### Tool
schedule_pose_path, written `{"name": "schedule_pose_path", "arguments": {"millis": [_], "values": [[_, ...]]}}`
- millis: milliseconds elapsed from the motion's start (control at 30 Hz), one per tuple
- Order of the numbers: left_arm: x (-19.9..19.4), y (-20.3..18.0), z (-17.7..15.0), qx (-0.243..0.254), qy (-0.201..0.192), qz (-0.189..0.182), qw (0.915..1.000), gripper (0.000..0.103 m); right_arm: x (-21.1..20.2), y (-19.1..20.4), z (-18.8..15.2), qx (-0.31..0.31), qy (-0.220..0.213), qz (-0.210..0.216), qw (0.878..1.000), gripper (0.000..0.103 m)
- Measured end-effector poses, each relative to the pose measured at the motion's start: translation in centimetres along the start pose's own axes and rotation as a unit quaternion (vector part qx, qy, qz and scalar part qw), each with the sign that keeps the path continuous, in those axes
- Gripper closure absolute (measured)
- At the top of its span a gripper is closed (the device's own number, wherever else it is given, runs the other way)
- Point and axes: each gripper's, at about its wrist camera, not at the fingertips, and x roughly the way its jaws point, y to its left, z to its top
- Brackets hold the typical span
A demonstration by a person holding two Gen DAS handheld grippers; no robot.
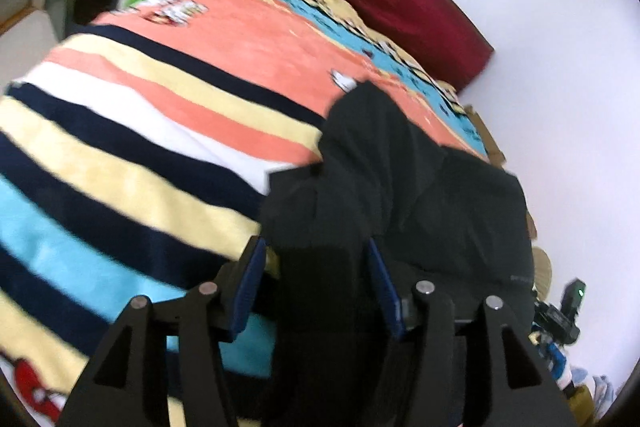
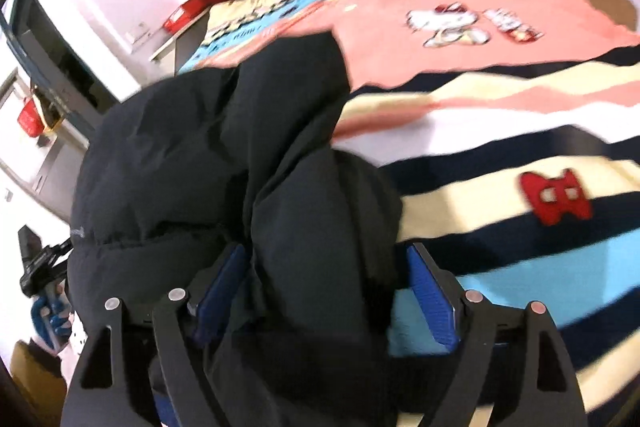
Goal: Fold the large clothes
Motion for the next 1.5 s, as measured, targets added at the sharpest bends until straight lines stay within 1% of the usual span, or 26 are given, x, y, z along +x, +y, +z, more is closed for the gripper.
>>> {"name": "schedule_pose_path", "arguments": {"millis": [67, 133, 233, 267, 333, 400, 467, 500, 600, 633, 700, 867, 967, 1067, 1200, 1333, 1433, 1500], "values": [[-2.3, 0.2, -0.2, -0.006, -0.013, 0.016, 0.9998, 0.052, -1.6, 0.0, -0.2, -0.005, -0.009, -0.011, 1.000, 0.022], [-3.8, 0.0, -0.5, -0.006, -0.016, 0.029, 0.9994, 0.052, -3.3, 0.8, -0.8, -0.015, -0.017, -0.023, 0.999, 0.022], [-6.5, -1.6, -2.0, 0.014, -0.018, 0.062, 0.9978, 0.051, -5.7, 1.7, -2.0, -0.020, -0.024, -0.029, 0.999, 0.020], [-7.2, -2.3, -2.5, 0.020, -0.019, 0.066, 0.9975, 0.051, -6.8, 2.6, -2.8, -0.025, -0.029, -0.031, 0.999, 0.020], [-9.0, -3.9, -4.3, 0.036, -0.020, 0.073, 0.9965, 0.051, -7.8, 4.0, -3.4, -0.034, -0.032, -0.032, 0.998, 0.015], [-10.1, -5.5, -5.7, 0.053, -0.024, 0.082, 0.9949, 0.051, -9.5, 5.5, -5.0, -0.045, -0.036, -0.035, 0.998, 0.011], [-10.9, -6.8, -7.2, 0.065, -0.027, 0.095, 0.9929, 0.044, -11.1, 7.1, -6.6, -0.056, -0.042, -0.038, 0.997, 0.008], [-11.5, -7.6, -8.1, 0.073, -0.030, 0.104, 0.9914, 0.039, -11.9, 7.9, -7.5, -0.063, -0.045, -0.043, 0.996, 0.006], [-12.8, -10.1, -10.9, 0.103, -0.038, 0.136, 0.9846, 0.033, -13.8, 9.8, -9.8, -0.080, -0.057, -0.053, 0.994, 0.002], [-13.1, -11.1, -12.0, 0.118, -0.043, 0.152, 0.9804, 0.032, -14.3, 10.4, -10.5, -0.086, -0.061, -0.056, 0.993, 0.001], [-13.8, -12.4, -13.5, 0.133, -0.050, 0.166, 0.9758, 0.032, -15.5, 11.8, -12.3, -0.101, -0.074, -0.063, 0.990, 0.001], [-15.7, -15.2, -16.9, 0.153, -0.066, 0.162, 0.9725, 0.032, -17.6, 13.9, -15.3, -0.124, -0.104, -0.072, 0.984, 0.001], [-16.7, -16.8, -18.6, 0.166, -0.082, 0.174, 0.9672, 0.032, -18.8, 15.0, -16.8, -0.133, -0.122, -0.071, 0.981, 0.001], [-17.7, -18.3, -20.3, 0.174, -0.107, 0.194, 0.9597, 0.032, -19.8, 15.5, -17.8, -0.136, -0.134, -0.069, 0.979, 0.001], [-18.4, -19.2, -21.6, 0.175, -0.115, 0.194, 0.9584, 0.032, -21.2, 15.9, -19.1, -0.148, -0.157, -0.078, 0.973, 0.001], [-18.8, -20.0, -22.6, 0.182, -0.126, 0.219, 0.9503, 0.032, -22.4, 16.0, -20.0, -0.153, -0.178, -0.089, 0.968, 0.001], [-19.1, -20.6, -23.3, 0.195, -0.137, 0.233, 0.9430, 0.032, -23.1, 16.1, -20.3, -0.156, -0.192, -0.095, 0.964, 0.001], [-19.3, -21.1, -23.7, 0.203, -0.143, 0.236, 0.9397, 0.032, -23.4, 16.1, -20.4, -0.156, -0.199, -0.099, 0.962, 0.001]]}}
